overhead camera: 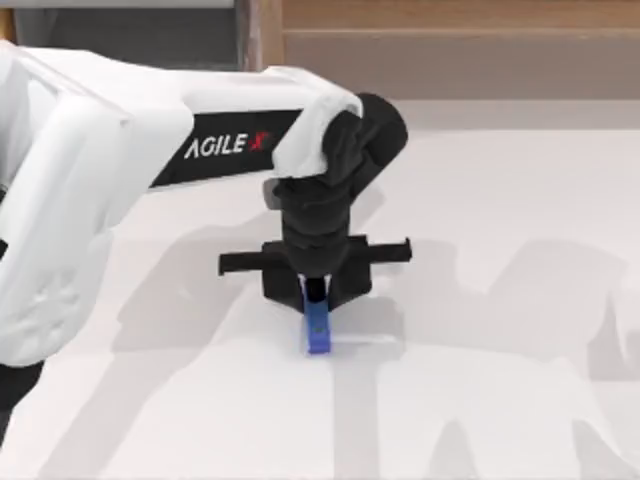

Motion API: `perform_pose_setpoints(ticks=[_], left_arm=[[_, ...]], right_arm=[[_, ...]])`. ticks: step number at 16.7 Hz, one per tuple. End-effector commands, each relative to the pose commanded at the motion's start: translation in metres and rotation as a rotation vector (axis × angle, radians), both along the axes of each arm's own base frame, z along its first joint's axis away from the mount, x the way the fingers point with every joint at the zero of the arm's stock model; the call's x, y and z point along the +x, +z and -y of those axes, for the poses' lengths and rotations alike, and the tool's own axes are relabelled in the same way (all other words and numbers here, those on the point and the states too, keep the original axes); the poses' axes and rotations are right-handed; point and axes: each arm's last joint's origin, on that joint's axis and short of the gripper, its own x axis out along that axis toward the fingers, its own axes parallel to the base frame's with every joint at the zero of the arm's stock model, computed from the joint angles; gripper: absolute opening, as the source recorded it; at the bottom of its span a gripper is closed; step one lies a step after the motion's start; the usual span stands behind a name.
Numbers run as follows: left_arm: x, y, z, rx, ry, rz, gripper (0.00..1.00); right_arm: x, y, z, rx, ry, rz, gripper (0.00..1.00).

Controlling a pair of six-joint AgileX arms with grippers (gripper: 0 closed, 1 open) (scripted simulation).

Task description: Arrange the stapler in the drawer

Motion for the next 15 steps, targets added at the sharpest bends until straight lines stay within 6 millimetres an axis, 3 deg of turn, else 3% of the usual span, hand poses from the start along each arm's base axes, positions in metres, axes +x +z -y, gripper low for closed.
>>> perform_pose_setpoints(ticks=[5,12,15], left_arm=[[0.0,0.002,0.001,-0.003,-0.002,0.001,0.0],[0.0,0.031,0.001,-0.003,-0.002,0.001,0.0],[0.0,0.028,0.001,0.0,-0.003,-0.003,0.0]], right_arm=[[0.0,0.0,0.0,0.0,0.0,0.0,1.0],[0.0,0.0,0.0,0.0,0.0,0.0,1.0],[0.0,0.0,0.0,0.0,0.0,0.0,1.0]])
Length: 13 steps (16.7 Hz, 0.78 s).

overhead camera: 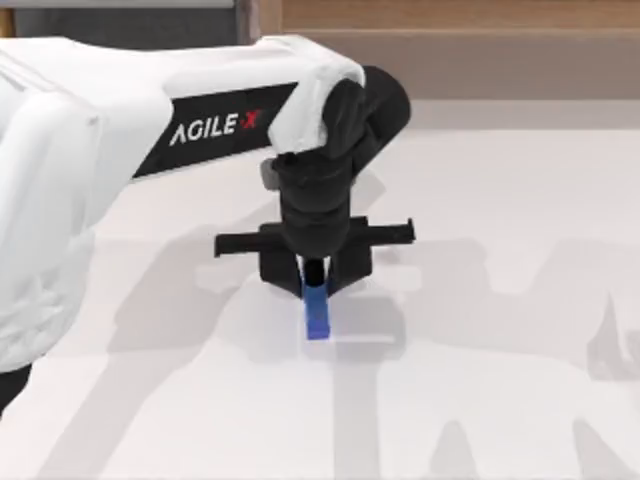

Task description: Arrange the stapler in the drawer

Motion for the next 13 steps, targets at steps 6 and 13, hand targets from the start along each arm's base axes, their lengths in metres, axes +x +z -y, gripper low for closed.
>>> perform_pose_setpoints(ticks=[6,13], left_arm=[[0.04,0.033,-0.05,-0.003,0.031,0.037,0.0],[0.114,0.11,-0.222,0.027,0.117,0.16,0.0]], right_arm=[[0.0,0.0,0.0,0.0,0.0,0.0,1.0],[0.0,0.0,0.0,0.0,0.0,0.0,1.0]])
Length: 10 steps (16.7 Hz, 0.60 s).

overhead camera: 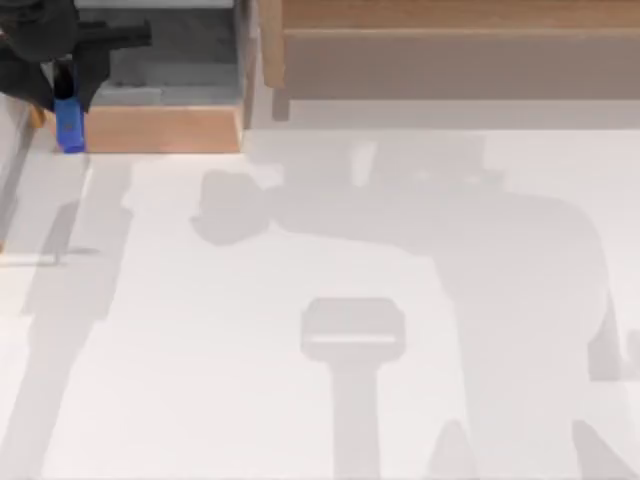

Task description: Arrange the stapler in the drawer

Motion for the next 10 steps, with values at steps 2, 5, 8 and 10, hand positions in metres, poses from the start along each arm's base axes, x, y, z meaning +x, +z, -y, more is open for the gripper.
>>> perform_pose_setpoints(ticks=[2,5,8,10], left_arm=[[0.011,0.012,-0.057,0.023,0.027,0.031,0.0],[0.019,0.014,-0.135,0.053,0.052,0.054,0.0],[0.026,-0.011,-0.191,0.056,0.026,0.025,0.0],[0.031,-0.039,-0.211,0.036,-0.025,-0.022,0.0]], right_arm=[[0.0,0.0,0.0,0.0,0.0,0.0,1.0],[0.0,0.0,0.0,0.0,0.0,0.0,1.0],[0.0,0.0,0.0,0.0,0.0,0.0,1.0],[0.0,0.0,0.0,0.0,0.0,0.0,1.0]])
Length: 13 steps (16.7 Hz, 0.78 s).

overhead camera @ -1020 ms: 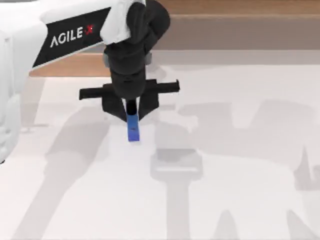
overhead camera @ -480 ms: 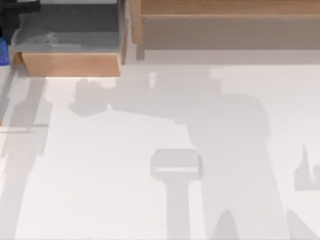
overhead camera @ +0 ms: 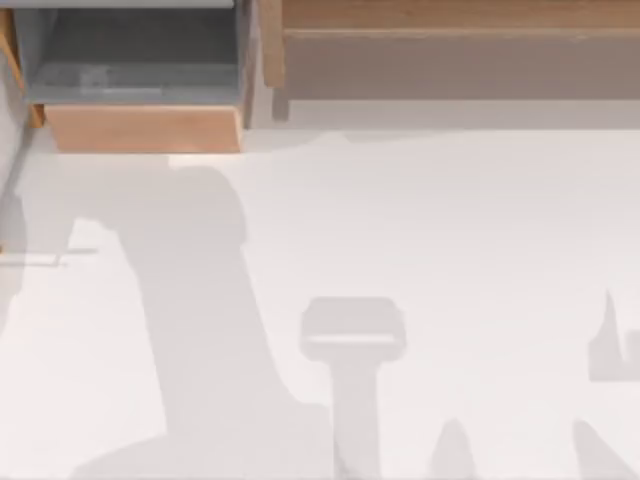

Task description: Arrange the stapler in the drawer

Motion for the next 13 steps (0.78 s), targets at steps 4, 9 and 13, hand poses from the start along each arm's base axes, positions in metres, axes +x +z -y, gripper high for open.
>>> perform_pose_setpoints(ticks=[4,9,13], left_arm=[[0.005,-0.044,-0.01,-0.05,-0.125,-0.105,0.0],[0.005,-0.054,-0.009,-0.065,-0.167,-0.14,0.0],[0.006,-0.055,-0.008,-0.063,-0.169,-0.14,0.0]], right_arm=[[0.0,0.0,0.0,0.0,0.0,0.0,1.0],[0.0,0.0,0.0,0.0,0.0,0.0,1.0],[0.0,0.0,0.0,0.0,0.0,0.0,1.0]])
